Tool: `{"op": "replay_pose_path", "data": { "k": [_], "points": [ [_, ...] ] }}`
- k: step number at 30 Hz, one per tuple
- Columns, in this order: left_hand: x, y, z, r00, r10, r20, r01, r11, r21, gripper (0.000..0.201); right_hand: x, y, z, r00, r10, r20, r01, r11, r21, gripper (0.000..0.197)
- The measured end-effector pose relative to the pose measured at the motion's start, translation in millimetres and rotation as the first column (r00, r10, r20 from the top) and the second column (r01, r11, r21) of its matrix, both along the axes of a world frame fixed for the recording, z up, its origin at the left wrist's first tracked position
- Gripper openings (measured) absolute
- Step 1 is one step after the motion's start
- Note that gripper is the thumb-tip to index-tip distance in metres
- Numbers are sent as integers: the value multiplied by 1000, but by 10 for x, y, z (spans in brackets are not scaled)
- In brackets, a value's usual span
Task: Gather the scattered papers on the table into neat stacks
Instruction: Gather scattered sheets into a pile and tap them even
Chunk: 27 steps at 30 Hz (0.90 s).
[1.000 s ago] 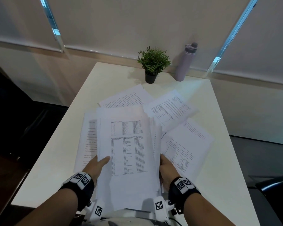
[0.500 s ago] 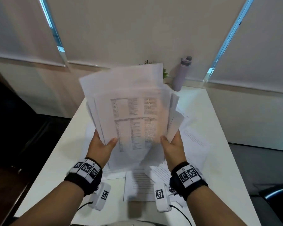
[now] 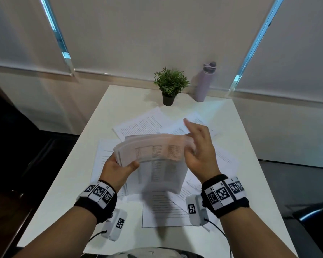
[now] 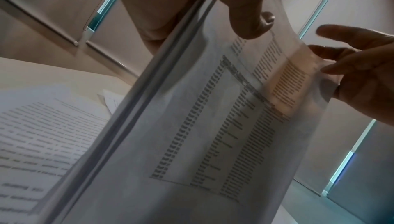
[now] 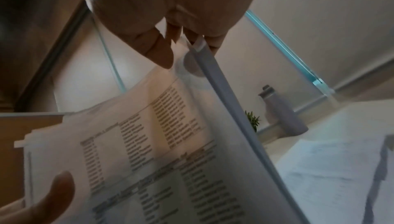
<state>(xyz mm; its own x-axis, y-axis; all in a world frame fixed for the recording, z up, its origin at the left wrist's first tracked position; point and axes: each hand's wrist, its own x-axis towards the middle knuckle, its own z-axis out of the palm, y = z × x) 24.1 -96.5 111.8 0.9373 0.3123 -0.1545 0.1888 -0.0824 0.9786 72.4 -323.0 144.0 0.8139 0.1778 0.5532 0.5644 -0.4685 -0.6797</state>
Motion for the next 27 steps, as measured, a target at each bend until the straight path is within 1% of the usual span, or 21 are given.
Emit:
{"op": "replay_pose_path", "data": {
  "k": [1, 2, 3, 5, 7, 8, 9, 10, 11, 12, 13, 14, 16, 19, 22, 25, 27],
  "points": [
    [-10, 3, -7, 1000, -5, -4, 5, 1000, -8, 30, 10, 1, -4, 999, -8, 39, 11, 997, -76, 65],
    [-27, 9, -18, 1000, -12, -9, 11, 1000, -14, 30, -2, 6, -17, 998, -13, 57, 19, 994, -111, 57],
    [-37, 17, -32, 1000, -18, -13, 18, 1000, -16, 31, -24, 17, -22, 998, -6, 61, 12, 994, -107, 52],
    [-50, 42, -61, 999, -35, -27, 35, 999, 0, 36, -98, 19, -50, 998, 9, 64, -9, 1000, -4, 48],
    [-55, 72, -105, 998, -40, -38, 40, 999, -8, 49, -172, 22, -88, 999, -43, 21, 38, 980, 197, 52],
    [-56, 84, -116, 999, -27, -48, 26, 999, -24, 56, -192, 26, -128, 995, -75, -61, 91, 942, 323, 57],
    [-59, 87, -121, 998, -15, -59, 12, 999, -43, 62, -213, 40, -160, 979, -62, -195, 145, 884, 444, 63],
    [-60, 81, -123, 998, -11, -67, 6, 998, -67, 65, -237, 62, -194, 941, 6, -339, 191, 818, 543, 68],
    [-55, 64, -126, 997, -12, -74, 5, 996, -92, 66, -249, 81, -235, 888, 92, -451, 226, 766, 601, 72],
    [-49, 45, -131, 997, -10, -82, 1, 994, -112, 66, -259, 100, -266, 836, 154, -526, 251, 745, 618, 74],
    [-41, 27, -137, 996, -5, -88, -5, 993, -121, 65, -267, 120, -287, 801, 175, -572, 265, 753, 602, 73],
    [-29, 14, -148, 996, 4, -91, -15, 992, -123, 61, -277, 139, -292, 793, 167, -586, 266, 771, 579, 69],
    [-9, -12, -151, 997, 15, -74, -24, 993, -117, 54, -280, 178, -276, 805, 134, -578, 262, 793, 550, 57],
    [-15, -39, -110, 999, 43, -7, -44, 994, -96, 43, -272, 215, -240, 792, 141, -594, 267, 794, 546, 41],
    [-13, -44, -91, 996, 78, 37, -76, 995, -62, 40, -277, 194, -259, 800, 147, -581, 269, 778, 568, 41],
    [-3, -53, -84, 991, 127, 41, -121, 986, -116, 45, -284, 169, -306, 804, 165, -572, 247, 781, 573, 46],
    [5, -72, -67, 985, 167, 37, -159, 973, -170, 42, -283, 165, -323, 781, 201, -591, 242, 775, 583, 49]
  ]
}}
